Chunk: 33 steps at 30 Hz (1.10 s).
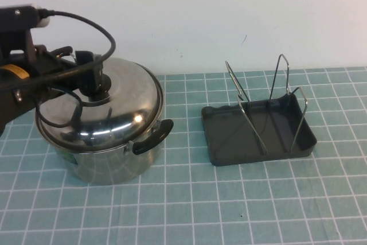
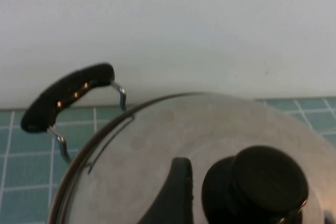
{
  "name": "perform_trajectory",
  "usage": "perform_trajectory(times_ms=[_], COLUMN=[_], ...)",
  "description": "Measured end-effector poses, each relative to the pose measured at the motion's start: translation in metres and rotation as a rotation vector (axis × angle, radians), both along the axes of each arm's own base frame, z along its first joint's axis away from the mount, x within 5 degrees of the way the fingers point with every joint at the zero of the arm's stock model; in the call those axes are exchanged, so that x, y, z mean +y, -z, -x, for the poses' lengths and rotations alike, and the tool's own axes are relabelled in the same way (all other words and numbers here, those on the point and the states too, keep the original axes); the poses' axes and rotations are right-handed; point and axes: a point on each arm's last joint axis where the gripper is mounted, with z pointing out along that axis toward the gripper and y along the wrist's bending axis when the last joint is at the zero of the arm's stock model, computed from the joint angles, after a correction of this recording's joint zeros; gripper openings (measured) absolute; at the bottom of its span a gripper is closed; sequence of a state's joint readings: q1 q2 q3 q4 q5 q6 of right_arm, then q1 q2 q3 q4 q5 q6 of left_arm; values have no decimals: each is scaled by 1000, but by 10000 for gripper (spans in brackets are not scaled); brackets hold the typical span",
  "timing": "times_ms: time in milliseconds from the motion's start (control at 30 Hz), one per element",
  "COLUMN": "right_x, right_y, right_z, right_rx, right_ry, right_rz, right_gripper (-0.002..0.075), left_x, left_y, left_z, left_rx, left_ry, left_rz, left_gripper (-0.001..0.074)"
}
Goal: Put pot lid on rack
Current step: Open the pot, then hand over the pot lid
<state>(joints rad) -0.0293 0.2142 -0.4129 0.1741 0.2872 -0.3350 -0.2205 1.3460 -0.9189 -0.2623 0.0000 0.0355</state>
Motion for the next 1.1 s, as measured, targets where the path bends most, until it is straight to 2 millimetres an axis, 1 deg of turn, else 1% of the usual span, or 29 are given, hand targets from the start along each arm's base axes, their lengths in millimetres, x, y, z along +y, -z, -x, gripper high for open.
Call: perform_trajectory(times_ms=[100, 233, 300, 400, 467, 500, 533, 600, 933, 1000, 1067, 1100], right_x=[0, 1, 1, 1, 1, 1, 1, 1, 1, 1, 3, 4], right_y=[0, 0, 0, 0, 0, 0, 0, 0, 0, -2, -5, -8], right_z=[0, 0, 0, 0, 0, 0, 0, 0, 0, 0, 1, 2], right_rx=[0, 0, -1, -1, -1, -1, -1, -1, -3, -10, -13, -11], right_ry=[-4, -5, -5, -5, -5, -5, -5, -5, -6, -11, -25, -41], right_rz=[-12, -17, -18, -18, -18, -18, -18, -18, -21, -42, -68, -88], right_gripper=[-1, -1, -1, -1, -1, -1, -1, -1, -1, -1, -1, -1], left_x=[-1, -5, -11, -21, -26, -28, -29, -30, -32, -32, -31, -29], left_y=[10, 28, 37, 42, 44, 45, 45, 45, 43, 37, 25, 16], left_z=[-4, -14, -19, -23, -25, -25, -26, -26, -27, -26, -24, -22], left_rx=[44, 89, 100, 67, 42, 35, 29, 20, -16, -50, -109, -151], left_ry=[6, 12, 33, 75, 93, 98, 99, 103, 103, 96, 79, 59], left_rz=[-11, -34, -59, -111, -130, -134, -135, -139, -144, -136, -105, -67], left_gripper=[692, 692, 692, 686, 644, 604, 562, 443, 451, 451, 450, 377])
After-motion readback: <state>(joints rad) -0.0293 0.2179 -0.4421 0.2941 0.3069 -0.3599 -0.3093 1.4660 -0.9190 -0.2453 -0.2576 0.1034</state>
